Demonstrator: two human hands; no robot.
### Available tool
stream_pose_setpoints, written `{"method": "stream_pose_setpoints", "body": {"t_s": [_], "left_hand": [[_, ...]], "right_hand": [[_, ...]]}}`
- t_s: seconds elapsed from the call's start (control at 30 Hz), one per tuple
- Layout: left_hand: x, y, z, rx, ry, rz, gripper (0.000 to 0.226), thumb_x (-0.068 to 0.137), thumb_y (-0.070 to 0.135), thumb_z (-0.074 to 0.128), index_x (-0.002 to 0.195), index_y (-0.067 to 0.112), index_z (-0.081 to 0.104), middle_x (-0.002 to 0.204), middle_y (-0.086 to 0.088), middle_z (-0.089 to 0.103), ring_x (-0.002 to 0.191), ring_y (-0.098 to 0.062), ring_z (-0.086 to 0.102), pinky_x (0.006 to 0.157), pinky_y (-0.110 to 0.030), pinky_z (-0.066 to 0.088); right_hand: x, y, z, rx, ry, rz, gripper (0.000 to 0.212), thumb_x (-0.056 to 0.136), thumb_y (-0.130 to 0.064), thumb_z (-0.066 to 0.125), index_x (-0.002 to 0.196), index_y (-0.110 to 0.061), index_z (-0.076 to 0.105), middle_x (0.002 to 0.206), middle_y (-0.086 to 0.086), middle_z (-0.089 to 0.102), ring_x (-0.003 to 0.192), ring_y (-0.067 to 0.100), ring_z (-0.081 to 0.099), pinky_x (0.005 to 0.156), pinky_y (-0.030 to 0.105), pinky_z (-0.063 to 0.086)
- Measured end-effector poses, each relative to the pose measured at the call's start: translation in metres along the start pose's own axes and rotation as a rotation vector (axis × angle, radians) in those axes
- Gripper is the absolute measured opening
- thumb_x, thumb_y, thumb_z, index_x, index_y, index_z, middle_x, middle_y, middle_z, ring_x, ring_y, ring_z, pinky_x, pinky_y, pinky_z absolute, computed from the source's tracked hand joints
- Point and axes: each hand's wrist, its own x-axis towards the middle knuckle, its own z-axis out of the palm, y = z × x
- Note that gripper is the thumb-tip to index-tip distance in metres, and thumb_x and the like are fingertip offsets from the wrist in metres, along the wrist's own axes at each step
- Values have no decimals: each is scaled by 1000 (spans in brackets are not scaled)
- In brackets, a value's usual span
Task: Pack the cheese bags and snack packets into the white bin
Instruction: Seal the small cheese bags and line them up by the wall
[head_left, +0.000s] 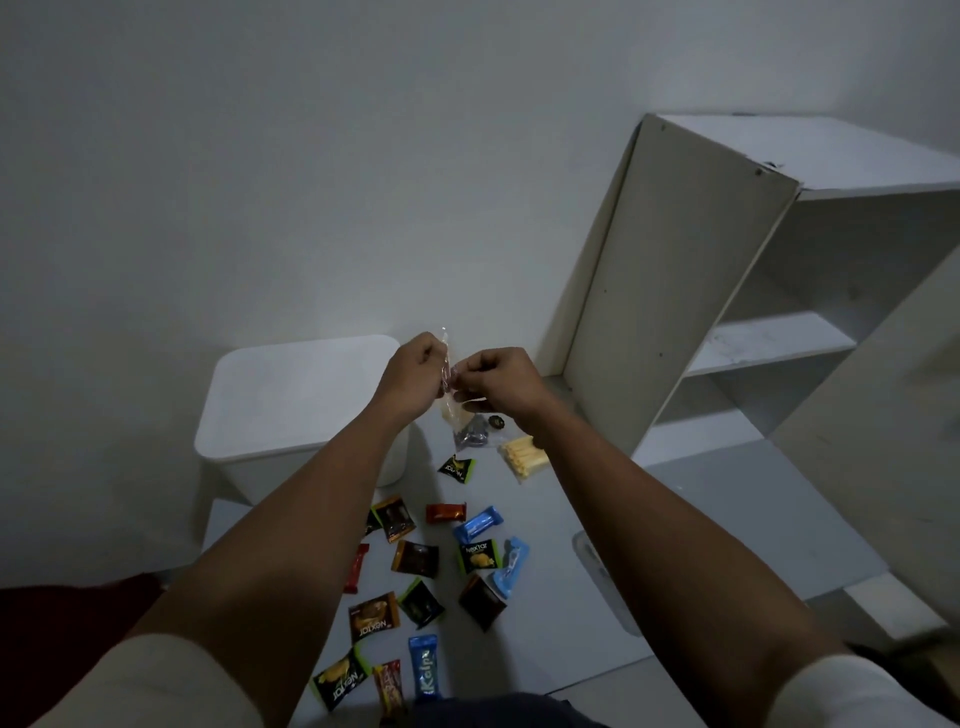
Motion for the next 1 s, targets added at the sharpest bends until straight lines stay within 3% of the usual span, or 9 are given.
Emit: {"method": "stream_pose_setpoints", "body": {"t_s": [0.13, 0.3, 0.47, 0.57, 0.7, 0.83, 1.0], "left_hand": [[-6, 2, -1, -33, -67, -35, 21, 102, 22, 53, 86, 9, 59, 82, -14, 67, 74, -24, 65, 86, -50, 60], [-12, -4, 0, 27, -103, -15, 27, 103, 18, 45, 80, 15, 57, 81, -12, 69, 74, -23, 67, 90, -54, 59], [-13, -1, -7, 64, -53, 1, 27, 107, 23, 42, 96, 2, 56, 87, -12, 71, 85, -29, 73, 88, -51, 60], [-16, -1, -10, 24, -33, -19, 27, 105, 24, 48, 100, -1, 58, 88, -12, 73, 83, -27, 74, 88, -49, 60], [-22, -5, -9, 28, -95, -48, 20, 101, 20, 51, 97, 1, 56, 90, -17, 74, 83, -27, 75, 87, -49, 59], [-24, -6, -11, 62, -77, -29, 19, 103, 22, 50, 87, 14, 55, 100, -18, 70, 95, -37, 71, 87, -54, 60], [-27, -4, -16, 40, -29, -49, 15, 99, 20, 50, 88, 12, 55, 91, -15, 73, 82, -28, 73, 85, -48, 59]], "right_hand": [[3, -1, -1, 15, 48, -53, 11, 91, 3, 67, 98, 10, 72, 84, 20, 71, 72, 21, 69, 71, 32, 62], [3, 3, 2, 71, 77, -40, 9, 91, 3, 67, 98, 7, 72, 90, 26, 72, 76, 26, 70, 78, 41, 64], [-5, -2, 4, 12, -13, 42, 15, 89, -1, 72, 101, 9, 72, 92, 26, 74, 75, 22, 72, 67, 29, 62], [-7, -6, 6, 5, 2, 17, 12, 88, 3, 71, 99, 10, 72, 89, 27, 73, 74, 24, 71, 70, 30, 63], [-10, -10, 10, 33, 35, -8, 14, 89, 6, 69, 101, 11, 71, 90, 27, 73, 70, 22, 73, 65, 26, 62], [-17, -10, 11, 2, -30, 63, 22, 85, 6, 72, 107, 7, 69, 101, 28, 74, 90, 32, 77, 70, 30, 63], [-20, -11, 11, -65, -100, 72, 26, 81, 10, 74, 107, 10, 68, 99, 31, 73, 75, 27, 73, 67, 31, 63]]}}
